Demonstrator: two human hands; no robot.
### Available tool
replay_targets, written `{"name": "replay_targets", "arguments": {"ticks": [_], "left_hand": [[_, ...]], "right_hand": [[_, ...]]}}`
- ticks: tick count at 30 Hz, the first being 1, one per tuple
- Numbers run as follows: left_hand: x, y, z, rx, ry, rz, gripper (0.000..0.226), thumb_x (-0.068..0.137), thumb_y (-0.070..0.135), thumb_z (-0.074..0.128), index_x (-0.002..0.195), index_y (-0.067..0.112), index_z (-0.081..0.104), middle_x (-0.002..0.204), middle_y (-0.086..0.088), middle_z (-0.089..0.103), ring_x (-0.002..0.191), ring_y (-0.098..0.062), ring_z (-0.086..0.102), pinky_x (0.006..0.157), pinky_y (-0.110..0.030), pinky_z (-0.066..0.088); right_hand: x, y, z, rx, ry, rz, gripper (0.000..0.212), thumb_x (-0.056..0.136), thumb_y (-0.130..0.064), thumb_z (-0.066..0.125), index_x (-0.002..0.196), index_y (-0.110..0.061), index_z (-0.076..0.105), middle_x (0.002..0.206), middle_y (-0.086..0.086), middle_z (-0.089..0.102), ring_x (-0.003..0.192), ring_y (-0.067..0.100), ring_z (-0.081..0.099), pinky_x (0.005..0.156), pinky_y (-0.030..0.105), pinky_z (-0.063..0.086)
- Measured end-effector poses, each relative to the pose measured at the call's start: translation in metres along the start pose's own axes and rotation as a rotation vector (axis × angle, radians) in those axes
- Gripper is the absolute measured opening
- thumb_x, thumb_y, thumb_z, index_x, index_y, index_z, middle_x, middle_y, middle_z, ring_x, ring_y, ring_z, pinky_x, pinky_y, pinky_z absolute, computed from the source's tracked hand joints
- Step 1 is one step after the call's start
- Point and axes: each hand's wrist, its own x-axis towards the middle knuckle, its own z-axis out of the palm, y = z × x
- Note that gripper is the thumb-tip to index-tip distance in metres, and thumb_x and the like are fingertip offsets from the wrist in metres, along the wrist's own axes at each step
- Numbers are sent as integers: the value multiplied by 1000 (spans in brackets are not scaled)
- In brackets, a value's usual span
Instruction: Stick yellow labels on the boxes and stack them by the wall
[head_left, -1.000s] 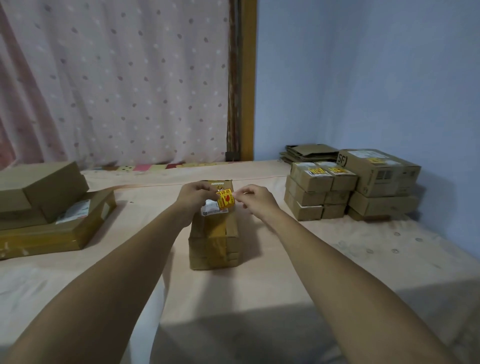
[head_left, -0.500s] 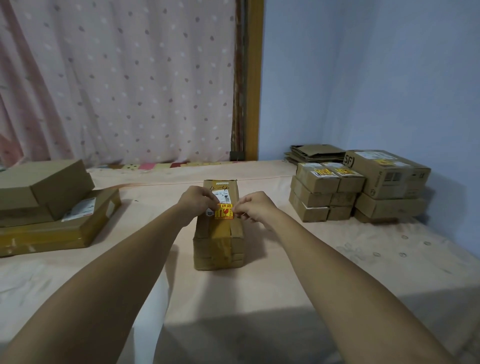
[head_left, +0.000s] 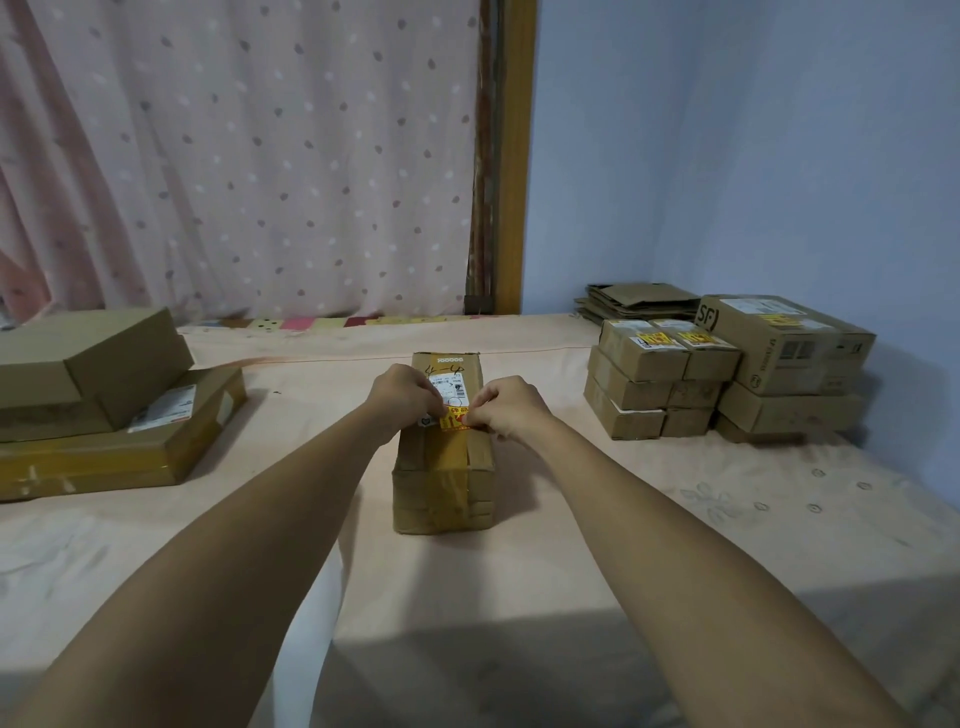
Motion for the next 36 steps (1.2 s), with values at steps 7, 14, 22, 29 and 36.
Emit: {"name": "replay_targets", "arguments": {"ticks": [7,14,22,29,36], "left_hand": [[0,-2,3,208,6,96,32,85,19,81,114,8,73,136,-13,61,126,-32,56,65,-21,50],[-1,-21,10,118,119,6,70,79,37,85,137,19,48,138,-13,43,123,-32,52,85,-33,54],[-9,-45,13,-258,-82,-346,67,82,60,74,122,12,50,122,-10,62,102,-29,60,73,-40,52],[-11,-39,11,-401,-163,-346,54,88,46,70,125,11,52,118,-11,64,106,-33,64,83,-48,57],[-6,-24,49,-681,-253,-195,60,77,40,79,127,11,63,116,-12,71,106,-28,68,85,-40,60]], "right_hand": [[-3,-1,2,-5,-31,14,14,86,-18,81,94,-20,70,116,2,66,98,23,61,58,28,52],[-5,3,3,6,-28,-30,17,92,-24,74,108,-22,74,120,2,67,96,20,61,59,27,52],[-16,20,6,296,-66,250,30,93,-41,72,109,-17,64,106,6,71,91,23,70,76,39,62],[-22,29,-1,352,-25,262,37,89,-49,72,103,-14,69,98,7,74,87,24,73,79,37,60],[-28,42,-56,329,98,188,34,85,-47,76,103,-19,68,102,-5,68,92,11,61,70,29,45]]}}
